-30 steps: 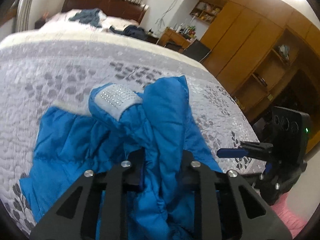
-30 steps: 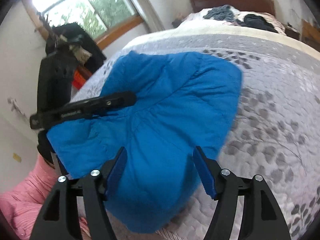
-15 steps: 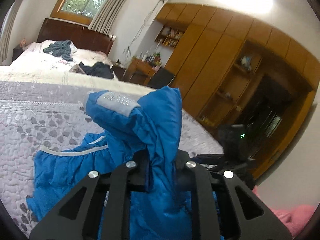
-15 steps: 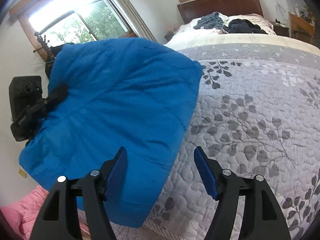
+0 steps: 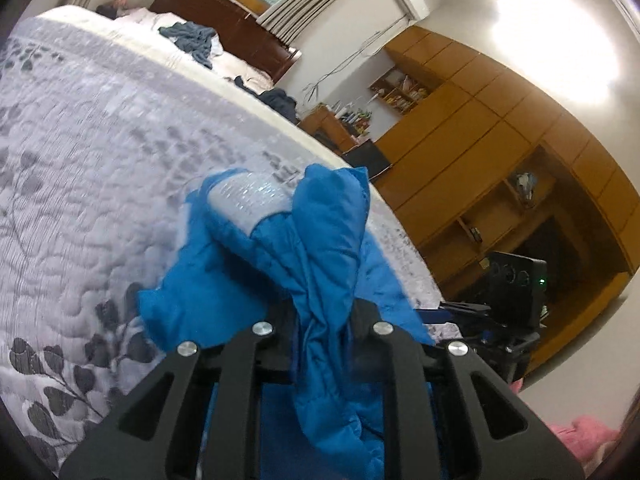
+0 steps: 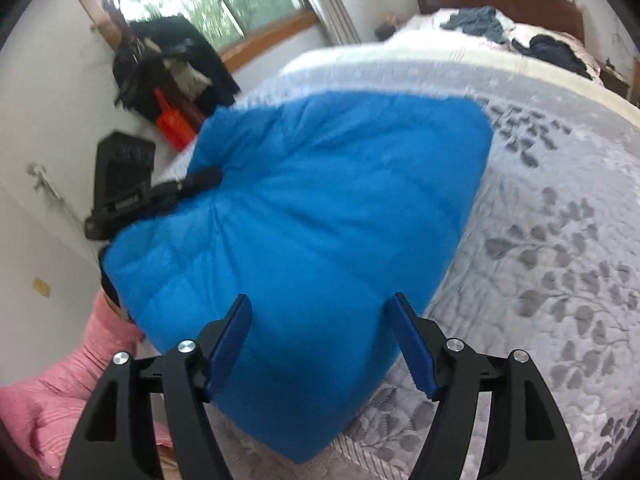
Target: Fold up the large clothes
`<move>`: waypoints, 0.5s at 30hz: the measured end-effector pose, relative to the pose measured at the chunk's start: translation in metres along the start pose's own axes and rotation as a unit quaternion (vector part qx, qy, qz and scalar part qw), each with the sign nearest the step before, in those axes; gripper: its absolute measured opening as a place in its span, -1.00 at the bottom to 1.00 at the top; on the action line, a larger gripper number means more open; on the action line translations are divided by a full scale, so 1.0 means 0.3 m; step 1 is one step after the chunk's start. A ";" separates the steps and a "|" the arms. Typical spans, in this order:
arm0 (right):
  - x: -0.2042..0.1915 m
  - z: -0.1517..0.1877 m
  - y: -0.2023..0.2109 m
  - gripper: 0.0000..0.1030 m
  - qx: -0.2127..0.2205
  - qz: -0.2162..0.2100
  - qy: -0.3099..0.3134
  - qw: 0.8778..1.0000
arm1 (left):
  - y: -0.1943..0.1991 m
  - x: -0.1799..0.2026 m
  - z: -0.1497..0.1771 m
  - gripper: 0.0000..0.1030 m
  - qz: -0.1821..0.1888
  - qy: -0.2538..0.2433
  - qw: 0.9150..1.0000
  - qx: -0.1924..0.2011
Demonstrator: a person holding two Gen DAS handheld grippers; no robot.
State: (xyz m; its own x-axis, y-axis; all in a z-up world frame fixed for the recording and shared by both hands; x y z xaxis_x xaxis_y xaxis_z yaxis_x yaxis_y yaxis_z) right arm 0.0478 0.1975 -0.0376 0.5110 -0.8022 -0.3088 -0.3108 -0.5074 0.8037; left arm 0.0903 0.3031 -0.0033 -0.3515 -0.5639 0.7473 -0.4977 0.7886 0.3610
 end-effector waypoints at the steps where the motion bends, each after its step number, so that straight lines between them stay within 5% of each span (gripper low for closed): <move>1: -0.002 -0.001 -0.013 0.55 0.000 0.010 0.004 1.000 | -0.004 -0.011 0.000 -0.68 -0.002 -0.002 1.000 -0.003; 10: -0.001 0.009 -0.082 0.68 0.000 0.064 0.018 0.998 | -0.021 -0.108 0.021 -0.42 -0.014 0.016 0.999 -0.024; 15: 0.000 0.018 -0.025 0.62 -0.001 0.040 -0.007 0.999 | 0.088 -0.079 0.016 -0.31 -0.070 0.001 0.998 -0.005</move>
State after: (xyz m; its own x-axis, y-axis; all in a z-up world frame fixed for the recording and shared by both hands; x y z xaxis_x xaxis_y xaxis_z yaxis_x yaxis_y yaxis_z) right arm 0.0457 0.1996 -0.0462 0.4730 -0.8448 -0.2501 -0.3482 -0.4399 0.8278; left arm 0.0818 0.3360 -0.0140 -0.2784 -0.6680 0.6901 -0.5334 0.7050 0.4673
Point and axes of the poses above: each gripper's, at about its wrist camera, not at the fingertips, and y roughly against the way its jaws point, x to its right, z to its underside, the point moved 10 cm from there along -y, roughly the way its jaws point, and after that the axes turned 3 degrees about z, right-handed, at the moved point
